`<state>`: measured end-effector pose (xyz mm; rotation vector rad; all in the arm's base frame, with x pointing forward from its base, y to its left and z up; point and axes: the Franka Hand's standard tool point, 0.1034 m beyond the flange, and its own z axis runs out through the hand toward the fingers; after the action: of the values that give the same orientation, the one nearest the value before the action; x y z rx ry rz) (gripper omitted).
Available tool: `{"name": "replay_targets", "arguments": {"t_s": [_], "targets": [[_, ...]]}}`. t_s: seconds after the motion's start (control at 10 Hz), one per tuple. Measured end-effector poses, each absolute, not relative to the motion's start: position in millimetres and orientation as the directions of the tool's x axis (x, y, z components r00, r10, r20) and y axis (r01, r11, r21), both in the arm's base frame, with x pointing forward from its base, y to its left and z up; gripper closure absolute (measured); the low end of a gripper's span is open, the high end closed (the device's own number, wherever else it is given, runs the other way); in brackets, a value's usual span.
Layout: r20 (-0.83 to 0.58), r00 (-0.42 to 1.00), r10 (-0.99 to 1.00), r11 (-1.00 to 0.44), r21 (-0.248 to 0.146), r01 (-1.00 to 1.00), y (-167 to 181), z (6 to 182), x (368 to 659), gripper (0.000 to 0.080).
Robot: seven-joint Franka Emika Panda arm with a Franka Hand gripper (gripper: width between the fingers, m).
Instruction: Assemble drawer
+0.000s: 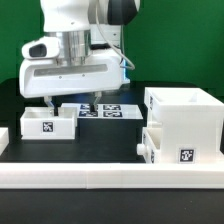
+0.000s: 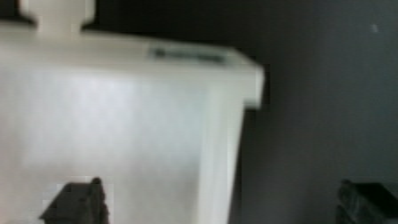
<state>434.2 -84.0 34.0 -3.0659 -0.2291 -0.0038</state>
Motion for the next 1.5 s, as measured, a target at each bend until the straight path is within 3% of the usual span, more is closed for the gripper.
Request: {"name": "replay_targets", "arguments": {"t_s": [0.3,0.6,1.0,1.1,1.2,1.4,1.5], "targets": [[0.004,0.989,0.148,-0.987,-0.069,0.148,-83,31.6,432,0.0151],[-0.015,0.991,0.131,-0.988,-0.082,0.129,-80,10.6,419,0.0151],[-0.010,0.988,0.152,-0.985,-0.082,0.150,-80,4.9,418,0.0151],[-0.009,0.987,0.158,-0.984,-0.082,0.157,-80,4.7,418,0.0236],[-0.008,0.987,0.162,-0.984,-0.082,0.161,-79,4.7,418,0.0236],[-0.007,0.986,0.167,-0.983,-0.082,0.166,-77,4.7,418,0.0594],[-0.007,0.985,0.170,-0.982,-0.082,0.169,-77,4.7,418,0.0722]]}}
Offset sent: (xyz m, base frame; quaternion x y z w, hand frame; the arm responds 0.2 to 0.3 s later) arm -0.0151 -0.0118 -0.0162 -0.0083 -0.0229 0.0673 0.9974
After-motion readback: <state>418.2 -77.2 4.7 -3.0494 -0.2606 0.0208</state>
